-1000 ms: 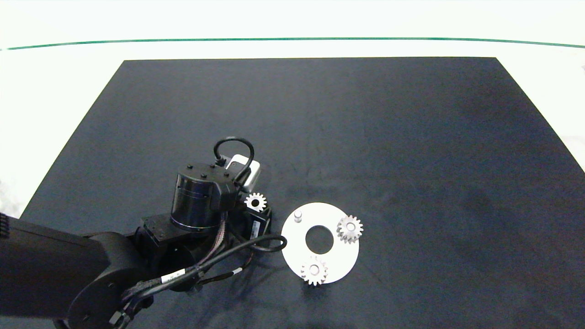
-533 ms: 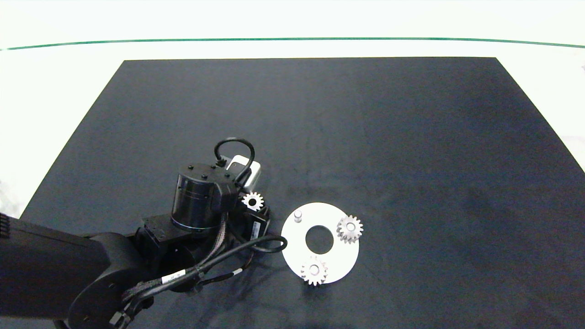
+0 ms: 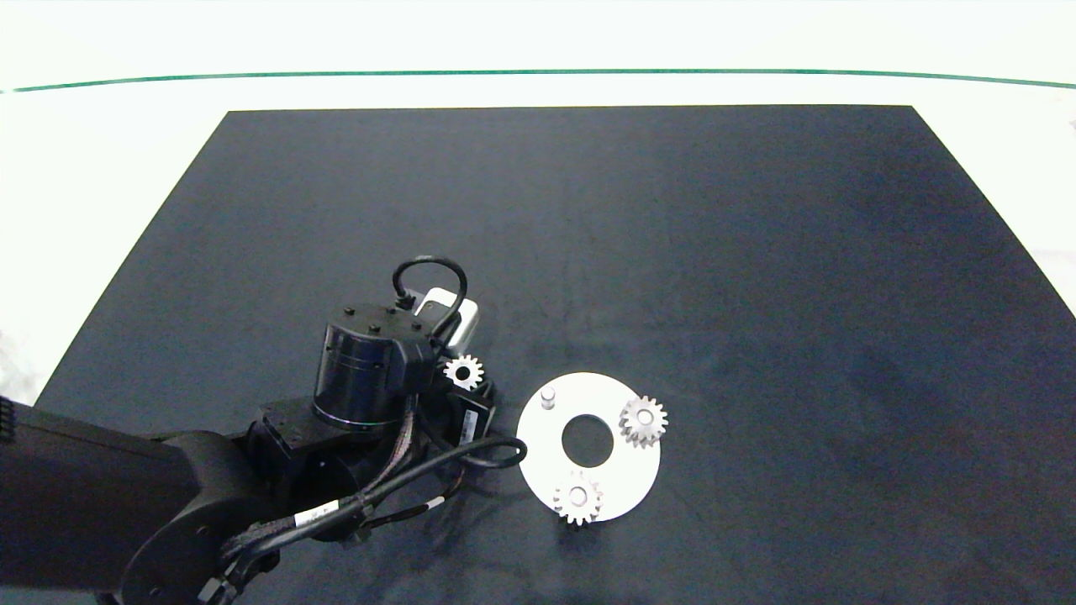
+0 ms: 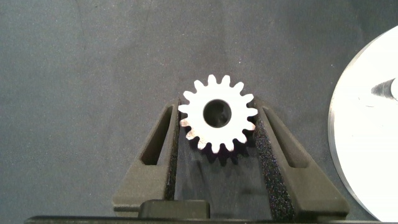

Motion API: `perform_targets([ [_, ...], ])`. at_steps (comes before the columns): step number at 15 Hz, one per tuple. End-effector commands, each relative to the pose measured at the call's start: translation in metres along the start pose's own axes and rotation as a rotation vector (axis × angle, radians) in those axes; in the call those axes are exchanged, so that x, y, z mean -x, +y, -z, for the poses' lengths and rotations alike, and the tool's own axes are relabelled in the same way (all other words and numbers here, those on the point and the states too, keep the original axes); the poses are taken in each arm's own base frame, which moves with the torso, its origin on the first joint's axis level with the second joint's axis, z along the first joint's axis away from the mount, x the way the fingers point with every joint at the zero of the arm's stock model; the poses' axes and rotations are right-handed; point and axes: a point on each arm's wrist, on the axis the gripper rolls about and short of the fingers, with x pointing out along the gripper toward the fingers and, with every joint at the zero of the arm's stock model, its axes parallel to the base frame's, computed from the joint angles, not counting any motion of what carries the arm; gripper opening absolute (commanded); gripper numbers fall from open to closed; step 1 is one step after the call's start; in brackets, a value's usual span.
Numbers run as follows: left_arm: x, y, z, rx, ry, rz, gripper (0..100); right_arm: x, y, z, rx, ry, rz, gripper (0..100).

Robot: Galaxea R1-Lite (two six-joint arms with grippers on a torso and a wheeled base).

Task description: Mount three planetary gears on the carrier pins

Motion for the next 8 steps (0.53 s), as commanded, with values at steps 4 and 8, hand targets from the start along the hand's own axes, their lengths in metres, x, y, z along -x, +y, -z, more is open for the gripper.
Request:
perform_targets([
  [4,0.026,0.007,-0.016,-0.009,-0.021,0.012,22,-0.001,0.000,0.001,0.001,0.007,0.003,100],
  [8,0.070,-0.001,-0.047,-0.020,-0.077,0.106,22,-0.001,0.000,0.001,0.000,0.007,0.001,100],
])
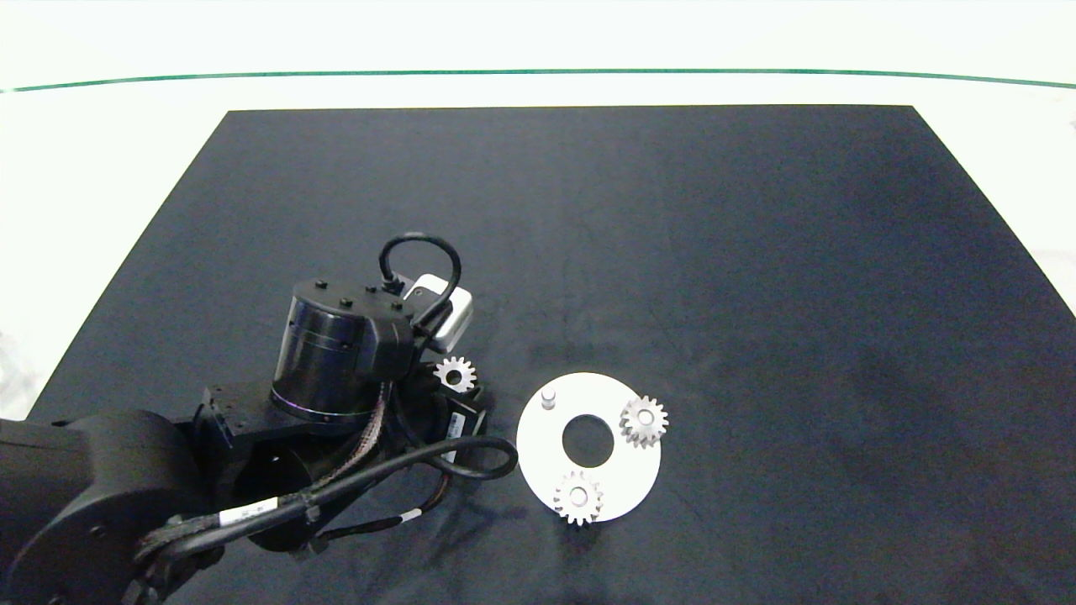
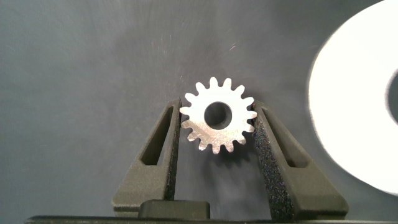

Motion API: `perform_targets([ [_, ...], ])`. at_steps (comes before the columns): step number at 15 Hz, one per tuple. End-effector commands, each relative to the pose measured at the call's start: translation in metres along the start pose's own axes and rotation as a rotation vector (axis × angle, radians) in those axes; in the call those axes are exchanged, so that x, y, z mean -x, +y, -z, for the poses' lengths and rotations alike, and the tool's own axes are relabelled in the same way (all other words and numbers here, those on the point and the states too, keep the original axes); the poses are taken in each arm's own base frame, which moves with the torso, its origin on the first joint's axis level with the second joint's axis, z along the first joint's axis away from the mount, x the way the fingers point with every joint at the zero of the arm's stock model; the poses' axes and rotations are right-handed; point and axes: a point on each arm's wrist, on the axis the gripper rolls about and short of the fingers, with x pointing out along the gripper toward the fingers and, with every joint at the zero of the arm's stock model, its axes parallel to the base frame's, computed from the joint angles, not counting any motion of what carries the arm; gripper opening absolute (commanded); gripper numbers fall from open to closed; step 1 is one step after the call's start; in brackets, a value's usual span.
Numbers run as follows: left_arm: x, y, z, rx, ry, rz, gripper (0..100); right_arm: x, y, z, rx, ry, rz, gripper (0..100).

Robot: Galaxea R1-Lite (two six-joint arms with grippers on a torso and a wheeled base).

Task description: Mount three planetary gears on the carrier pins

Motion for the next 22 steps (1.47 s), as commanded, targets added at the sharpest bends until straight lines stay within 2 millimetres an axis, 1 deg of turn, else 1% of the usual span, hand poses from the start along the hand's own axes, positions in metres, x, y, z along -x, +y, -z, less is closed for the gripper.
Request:
perform_targets([
  [1,0.043,-0.011,-0.028,0.006,-0.124,0.093,22,0.000,0.000,0.000,0.000,0.003,0.001,100],
  [3,0.055,-0.026,-0.033,-0.016,-0.144,0.156,22,0.000,0.000,0.000,0.000,0.001,0.001,100],
  [5,0.054,-0.036,-0.033,-0.009,-0.138,0.186,22,0.001,0.000,0.001,-0.007,0.001,0.003,100],
  [6,0.047,-0.044,-0.030,-0.009,-0.117,0.196,22,0.001,0.000,0.001,-0.014,0.001,0.003,100],
  [10,0.027,-0.059,-0.030,-0.015,-0.091,0.199,22,0.000,0.000,0.002,-0.017,0.004,0.003,100],
  [13,0.017,-0.064,-0.032,-0.018,-0.087,0.194,22,0.000,0.000,0.002,-0.016,0.005,0.003,100],
  [17,0.006,-0.070,-0.027,-0.034,-0.059,0.188,22,0.001,-0.001,0.003,-0.017,0.001,0.003,100],
  [19,0.000,-0.074,-0.024,-0.042,-0.049,0.159,22,0.002,-0.001,0.003,-0.018,0.000,0.003,100],
  [22,-0.011,-0.078,-0.024,-0.044,-0.072,0.148,22,0.002,-0.001,0.003,-0.018,0.000,0.003,100],
])
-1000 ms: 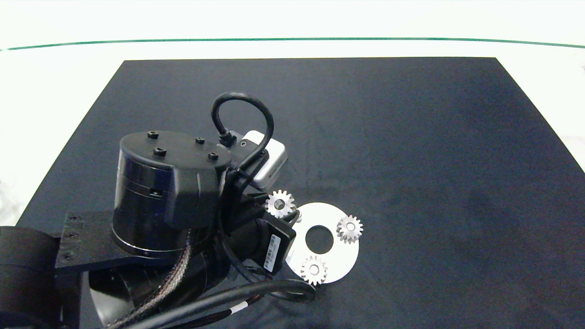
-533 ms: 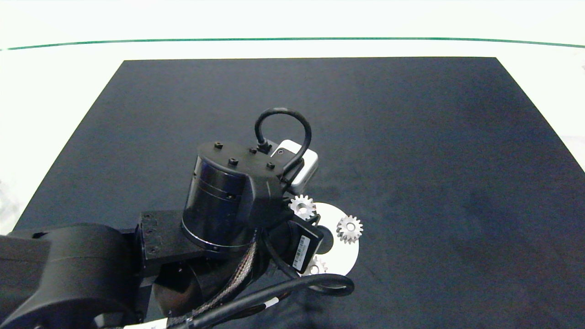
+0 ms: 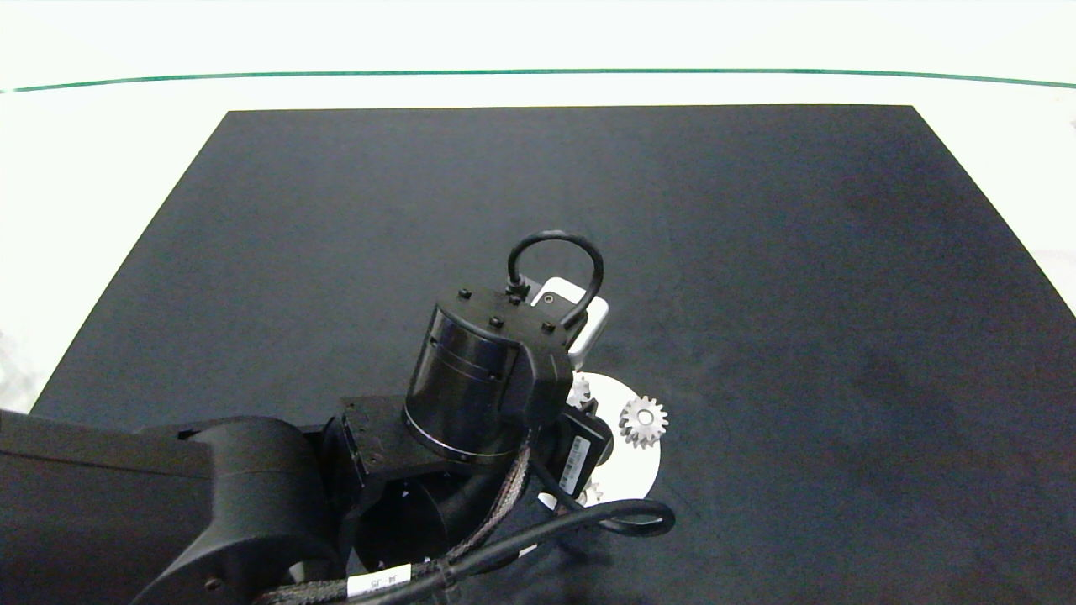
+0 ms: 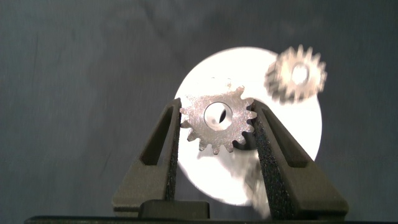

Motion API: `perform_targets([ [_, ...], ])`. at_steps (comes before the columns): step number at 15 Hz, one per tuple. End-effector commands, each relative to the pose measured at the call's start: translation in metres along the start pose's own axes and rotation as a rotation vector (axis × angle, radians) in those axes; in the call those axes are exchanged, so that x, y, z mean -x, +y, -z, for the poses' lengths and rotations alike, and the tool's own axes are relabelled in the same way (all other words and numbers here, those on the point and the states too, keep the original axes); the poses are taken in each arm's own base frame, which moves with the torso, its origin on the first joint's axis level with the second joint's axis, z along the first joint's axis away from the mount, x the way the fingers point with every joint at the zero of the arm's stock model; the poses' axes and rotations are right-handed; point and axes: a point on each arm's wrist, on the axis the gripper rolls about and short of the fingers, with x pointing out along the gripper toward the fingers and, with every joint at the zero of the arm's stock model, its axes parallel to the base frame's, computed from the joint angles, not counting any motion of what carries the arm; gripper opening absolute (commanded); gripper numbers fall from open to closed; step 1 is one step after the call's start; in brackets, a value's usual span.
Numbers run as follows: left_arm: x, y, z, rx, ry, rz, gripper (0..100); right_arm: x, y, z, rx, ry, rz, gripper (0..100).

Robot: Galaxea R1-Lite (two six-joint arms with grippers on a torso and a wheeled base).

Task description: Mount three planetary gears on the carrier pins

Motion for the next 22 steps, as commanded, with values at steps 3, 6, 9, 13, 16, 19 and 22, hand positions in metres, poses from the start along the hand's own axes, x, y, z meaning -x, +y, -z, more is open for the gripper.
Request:
perform_targets([
  [3,-0.015,0.001,0.007,-0.032,0.020,-0.023,22,0.001,0.000,0.001,0.000,0.001,0.001,100],
  [6,-0.020,0.005,0.011,-0.035,0.039,-0.038,22,0.000,0.000,0.002,0.001,0.004,-0.002,100],
  [9,-0.021,0.011,0.011,-0.057,0.041,-0.053,22,0.000,-0.001,0.004,0.002,0.008,-0.001,100],
  [13,-0.017,0.013,0.009,-0.053,0.032,-0.055,22,0.000,-0.001,0.004,0.001,0.009,-0.002,100],
  [16,-0.014,0.014,0.009,-0.052,0.031,-0.055,22,0.000,-0.001,0.004,0.000,0.007,-0.001,100],
  [19,-0.014,0.013,0.013,-0.049,0.034,-0.055,22,0.001,-0.001,0.004,0.000,0.006,-0.001,100],
  [22,-0.016,0.012,0.019,-0.046,0.026,-0.053,22,0.001,-0.001,0.004,0.000,0.006,-0.001,100],
])
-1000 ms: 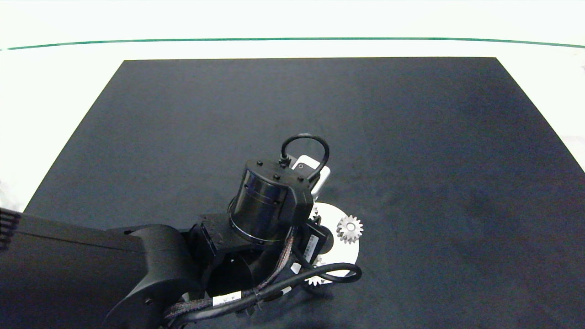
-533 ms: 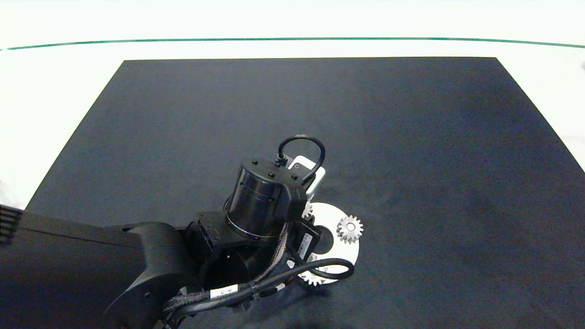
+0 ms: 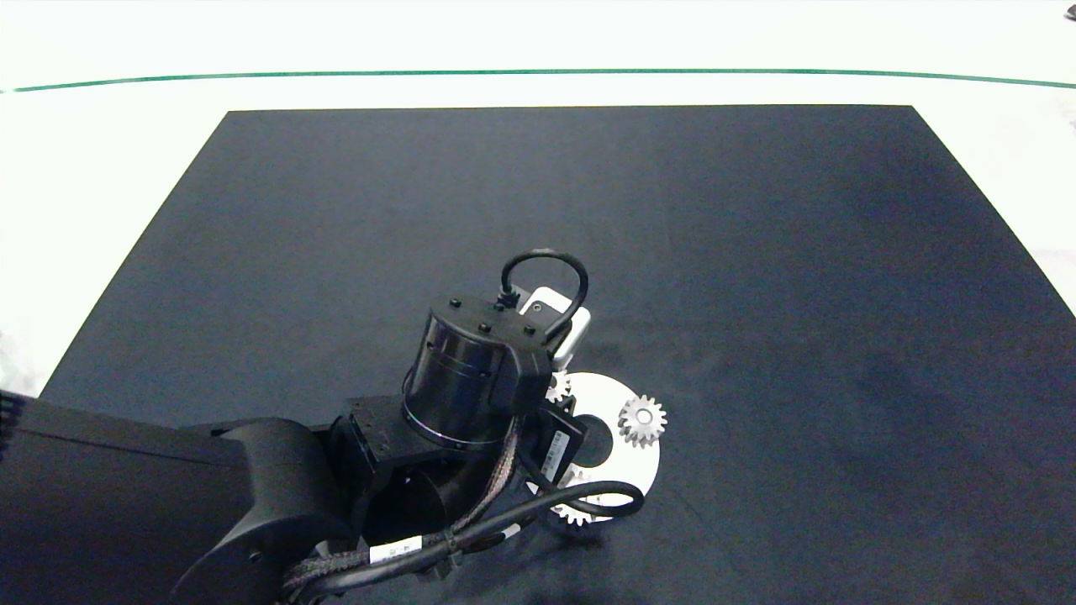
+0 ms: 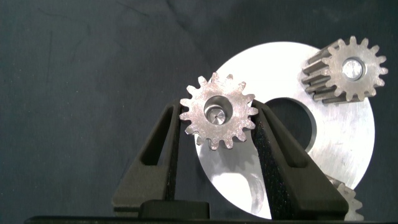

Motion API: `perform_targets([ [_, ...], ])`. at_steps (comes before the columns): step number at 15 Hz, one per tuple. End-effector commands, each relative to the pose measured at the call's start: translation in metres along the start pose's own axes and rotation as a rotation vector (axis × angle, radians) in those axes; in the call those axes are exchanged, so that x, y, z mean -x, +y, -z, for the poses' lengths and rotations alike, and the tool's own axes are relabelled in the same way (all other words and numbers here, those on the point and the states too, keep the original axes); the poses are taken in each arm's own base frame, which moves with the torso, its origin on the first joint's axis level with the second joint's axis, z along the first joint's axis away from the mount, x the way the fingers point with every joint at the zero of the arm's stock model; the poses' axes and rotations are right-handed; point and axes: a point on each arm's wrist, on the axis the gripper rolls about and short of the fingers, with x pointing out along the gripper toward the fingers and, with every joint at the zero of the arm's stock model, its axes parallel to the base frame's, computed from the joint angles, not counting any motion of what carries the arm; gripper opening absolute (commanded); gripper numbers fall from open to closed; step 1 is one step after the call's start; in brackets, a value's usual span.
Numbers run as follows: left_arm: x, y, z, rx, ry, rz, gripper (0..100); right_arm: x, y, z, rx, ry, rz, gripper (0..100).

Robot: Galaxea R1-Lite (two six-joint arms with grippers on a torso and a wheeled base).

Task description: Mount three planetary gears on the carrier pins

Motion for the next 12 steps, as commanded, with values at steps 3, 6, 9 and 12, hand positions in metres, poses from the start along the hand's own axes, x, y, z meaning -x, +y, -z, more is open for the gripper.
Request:
perform_targets([
  [3,-0.0015,-0.0018,0.0098,-0.002,0.007,-0.002,22,-0.0003,0.0000,0.0001,0.000,0.004,0.001,100],
  [6,-0.0034,-0.0037,0.0134,-0.004,0.009,0.000,100,0.0001,-0.0001,0.0002,0.000,0.003,0.001,100],
  [9,-0.0022,-0.0032,0.0090,-0.002,-0.005,0.000,100,0.0001,-0.0001,0.0002,0.000,0.003,0.001,100],
  [12,0.0003,-0.0011,0.0067,0.001,-0.013,-0.003,100,0.0012,-0.0005,0.0006,-0.001,-0.002,0.002,100],
])
